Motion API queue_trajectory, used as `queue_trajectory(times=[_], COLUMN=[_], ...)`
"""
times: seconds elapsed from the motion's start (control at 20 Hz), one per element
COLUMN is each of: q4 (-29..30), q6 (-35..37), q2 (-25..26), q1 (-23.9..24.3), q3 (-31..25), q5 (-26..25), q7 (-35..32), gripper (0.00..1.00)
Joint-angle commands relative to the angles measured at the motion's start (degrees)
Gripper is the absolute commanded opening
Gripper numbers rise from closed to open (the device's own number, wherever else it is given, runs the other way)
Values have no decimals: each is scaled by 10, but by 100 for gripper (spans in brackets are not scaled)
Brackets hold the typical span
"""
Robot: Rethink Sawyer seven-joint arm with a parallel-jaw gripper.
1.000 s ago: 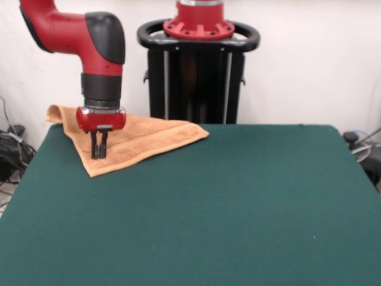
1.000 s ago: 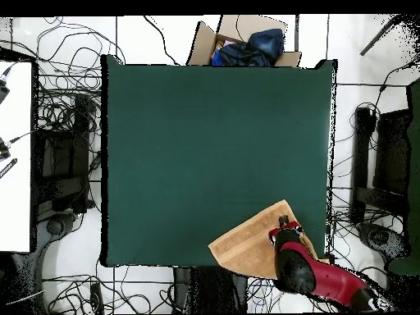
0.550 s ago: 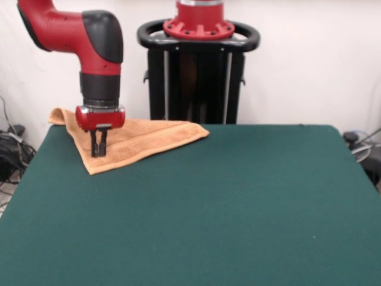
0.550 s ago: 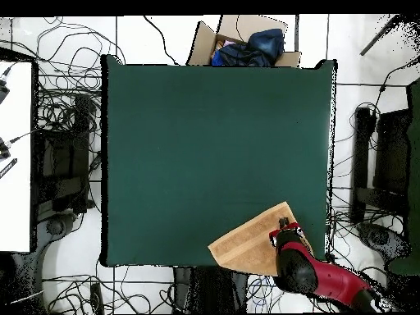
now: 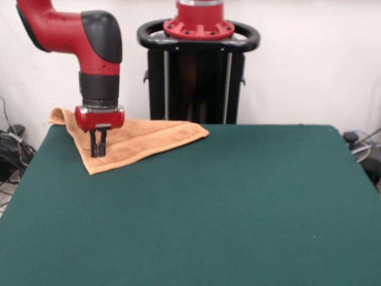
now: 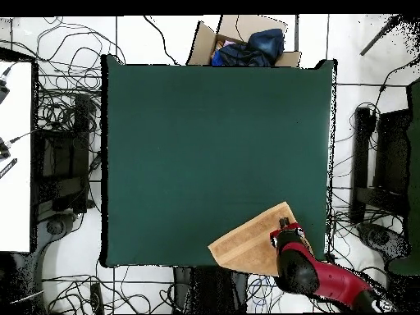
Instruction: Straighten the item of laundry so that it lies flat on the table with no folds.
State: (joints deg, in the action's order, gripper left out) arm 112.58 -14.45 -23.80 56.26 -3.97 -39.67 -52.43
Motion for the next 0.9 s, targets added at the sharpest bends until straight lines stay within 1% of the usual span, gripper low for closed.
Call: queue_trajectory(times=[0.05, 0.45, 0.5, 0.75, 0.8, 0.9], q4=[-46, -49, -49, -50, -50, -51], q6=[96, 96, 97, 100, 101, 102], q2=[62, 63, 63, 62, 62, 62], q1=[-23, -29, -29, -29, -28, -29], q3=[-10, -4, -4, -5, -6, -6], q5=[-7, -3, -3, -5, -6, -5], q7=[-76, -77, -77, -76, -76, -76], gripper=[0, 0, 100, 100, 0, 0])
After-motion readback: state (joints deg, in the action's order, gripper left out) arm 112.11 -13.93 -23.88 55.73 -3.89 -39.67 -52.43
